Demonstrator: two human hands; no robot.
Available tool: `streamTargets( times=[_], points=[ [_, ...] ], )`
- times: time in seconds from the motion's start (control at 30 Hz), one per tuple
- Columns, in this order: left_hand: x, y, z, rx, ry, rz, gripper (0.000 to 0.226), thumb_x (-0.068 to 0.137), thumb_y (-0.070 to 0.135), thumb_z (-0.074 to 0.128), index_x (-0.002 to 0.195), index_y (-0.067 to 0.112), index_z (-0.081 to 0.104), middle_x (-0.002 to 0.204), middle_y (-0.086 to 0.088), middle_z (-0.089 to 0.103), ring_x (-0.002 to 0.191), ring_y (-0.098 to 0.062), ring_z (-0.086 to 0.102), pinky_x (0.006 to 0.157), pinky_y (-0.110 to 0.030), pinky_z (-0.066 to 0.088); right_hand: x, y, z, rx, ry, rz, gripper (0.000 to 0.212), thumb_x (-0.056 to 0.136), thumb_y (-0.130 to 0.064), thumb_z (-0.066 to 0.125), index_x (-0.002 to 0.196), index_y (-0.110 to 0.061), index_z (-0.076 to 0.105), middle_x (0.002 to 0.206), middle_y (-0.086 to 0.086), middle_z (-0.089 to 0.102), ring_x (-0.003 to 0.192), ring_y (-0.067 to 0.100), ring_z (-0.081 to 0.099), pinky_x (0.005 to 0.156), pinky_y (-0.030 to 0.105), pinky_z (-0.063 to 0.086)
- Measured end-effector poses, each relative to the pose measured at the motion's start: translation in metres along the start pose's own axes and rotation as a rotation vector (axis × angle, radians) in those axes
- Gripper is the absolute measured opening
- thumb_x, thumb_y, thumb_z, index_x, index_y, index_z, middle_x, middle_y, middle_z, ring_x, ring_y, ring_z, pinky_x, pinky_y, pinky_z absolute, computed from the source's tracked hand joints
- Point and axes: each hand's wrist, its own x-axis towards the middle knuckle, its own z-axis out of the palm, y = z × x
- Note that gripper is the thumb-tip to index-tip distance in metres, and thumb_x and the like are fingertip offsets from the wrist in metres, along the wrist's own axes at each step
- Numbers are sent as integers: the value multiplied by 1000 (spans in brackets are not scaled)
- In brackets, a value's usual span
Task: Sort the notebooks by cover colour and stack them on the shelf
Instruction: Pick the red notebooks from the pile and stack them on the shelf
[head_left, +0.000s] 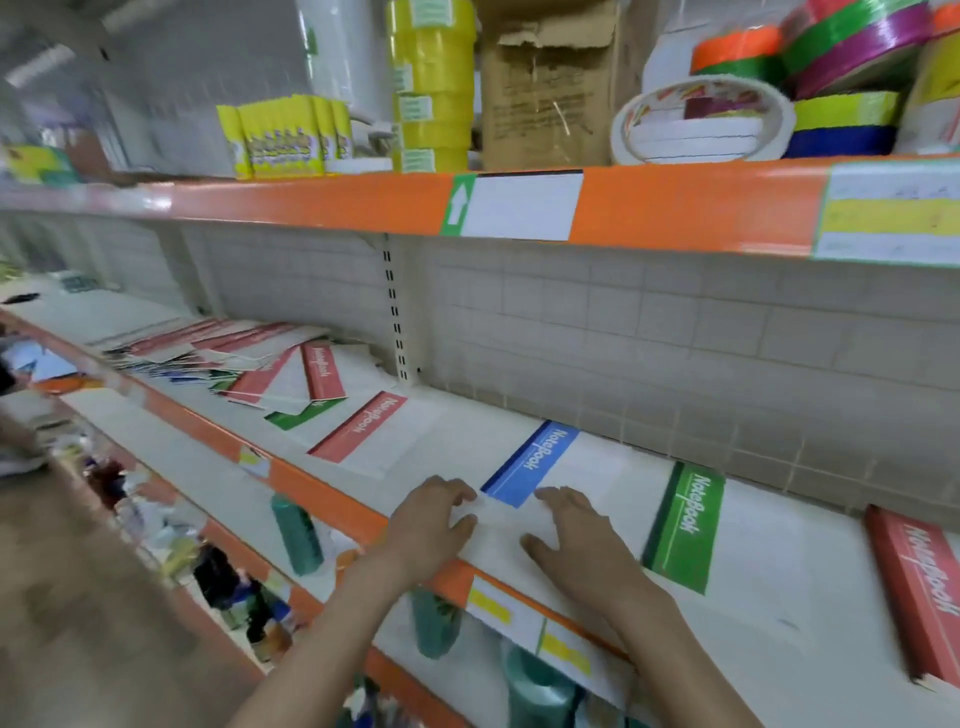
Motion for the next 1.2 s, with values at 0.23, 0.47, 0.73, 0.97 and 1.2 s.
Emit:
streamTargets(
  times=[0.23, 0.47, 0.73, 0.97, 1.2],
  points=[
    [-10, -91, -52, 31, 19, -93, 31, 96, 23, 49, 126, 17, 54, 119, -5, 51, 107, -17, 54, 86, -22, 40, 50, -85, 52, -4, -49, -79, 56, 95, -39, 47, 145, -25, 26, 150, -1, 30, 139, 18, 27, 117, 47, 13],
    [-14, -151, -83, 65, 52, -91, 31, 97, 18, 43, 125, 11, 55, 119, -9, 56, 107, -19, 53, 88, -25, 42, 88, -138, 86, -9, -65, -115, 53, 94, -38, 49, 143, -26, 31, 147, 0, 36, 135, 19, 34, 116, 45, 20],
    [14, -203, -91, 18, 103, -124, 34, 95, 21, 47, 128, 17, 53, 120, -5, 53, 108, -17, 52, 88, -20, 40, 146, -179, 105, -41, -62, -161, 51, 93, -41, 50, 139, -23, 37, 140, 0, 43, 128, 20, 43, 106, 36, 36],
    [78, -255, -107, 4, 125, -119, 32, 95, 26, 51, 126, 20, 54, 122, 1, 53, 109, -13, 52, 87, -19, 40, 229, -212, 119, -30, -115, -157, 35, 93, -29, 49, 127, -19, 51, 127, 4, 57, 113, 22, 56, 93, 34, 47],
    [153, -280, -135, 24, 127, -63, 27, 94, 21, 52, 119, 14, 59, 115, -2, 58, 101, -14, 57, 83, -18, 44, 297, -224, 127, -301, -61, 65, 30, 94, -29, 41, 118, -15, 55, 119, 5, 59, 109, 25, 57, 81, 31, 42]
  ],
)
